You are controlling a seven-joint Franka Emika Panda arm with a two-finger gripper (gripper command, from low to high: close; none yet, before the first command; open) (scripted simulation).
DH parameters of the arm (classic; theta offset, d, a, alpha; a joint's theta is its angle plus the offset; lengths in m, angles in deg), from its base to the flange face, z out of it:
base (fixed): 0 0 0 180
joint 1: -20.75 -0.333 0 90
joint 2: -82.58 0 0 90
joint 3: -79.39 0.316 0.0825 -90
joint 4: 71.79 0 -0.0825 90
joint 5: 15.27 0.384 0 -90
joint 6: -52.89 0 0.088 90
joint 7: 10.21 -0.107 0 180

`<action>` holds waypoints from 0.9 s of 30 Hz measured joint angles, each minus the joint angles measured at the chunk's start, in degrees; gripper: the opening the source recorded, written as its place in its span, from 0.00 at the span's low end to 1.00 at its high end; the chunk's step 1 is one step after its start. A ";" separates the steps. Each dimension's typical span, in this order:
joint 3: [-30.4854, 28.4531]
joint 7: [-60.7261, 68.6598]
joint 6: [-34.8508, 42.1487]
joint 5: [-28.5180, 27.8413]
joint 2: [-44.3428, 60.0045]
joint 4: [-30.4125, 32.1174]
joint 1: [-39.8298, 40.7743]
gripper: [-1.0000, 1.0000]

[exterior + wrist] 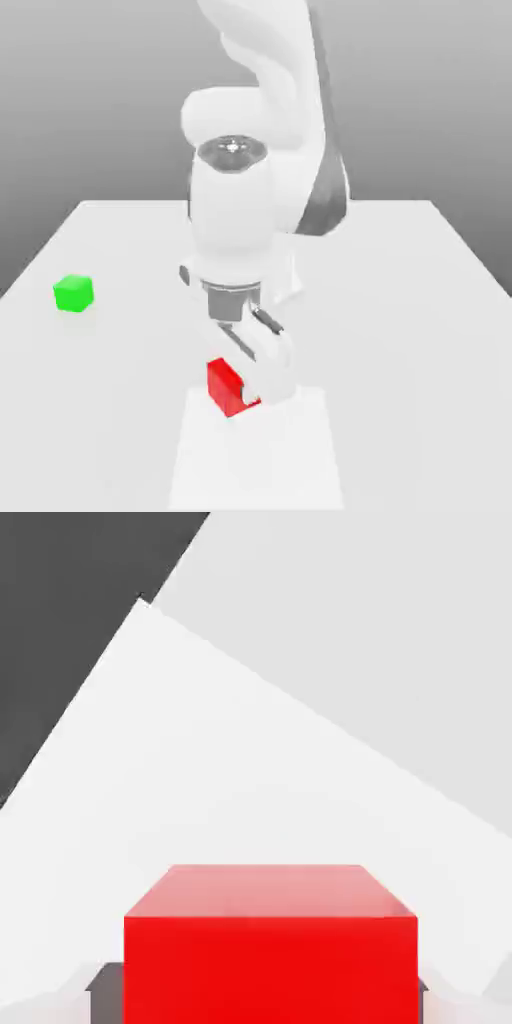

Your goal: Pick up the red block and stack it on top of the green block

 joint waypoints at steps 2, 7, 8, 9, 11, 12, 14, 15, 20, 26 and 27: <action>-2.78 4.43 0.80 -1.18 -1.68 0.65 5.05 0.00; -10.96 15.41 2.51 -4.41 -5.50 2.34 13.79 0.00; -12.90 17.54 2.82 -5.15 -6.20 2.69 15.59 0.00; -14.87 19.65 3.11 -5.91 -6.89 3.05 17.43 0.00; -18.78 23.86 3.66 -7.46 -8.21 3.76 21.21 0.00; -20.74 25.95 3.91 -8.24 -8.85 4.13 23.09 0.00; -24.65 30.14 4.38 -9.82 -10.05 4.87 26.88 0.00; -26.60 32.22 4.59 -10.61 -10.62 5.24 28.76 0.00; -34.37 40.87 4.46 -12.72 -11.86 6.72 35.53 0.00; -36.62 44.55 0.75 -8.29 -8.15 6.83 33.23 0.00; -36.86 45.18 0.11 -7.37 -7.45 6.83 32.76 0.00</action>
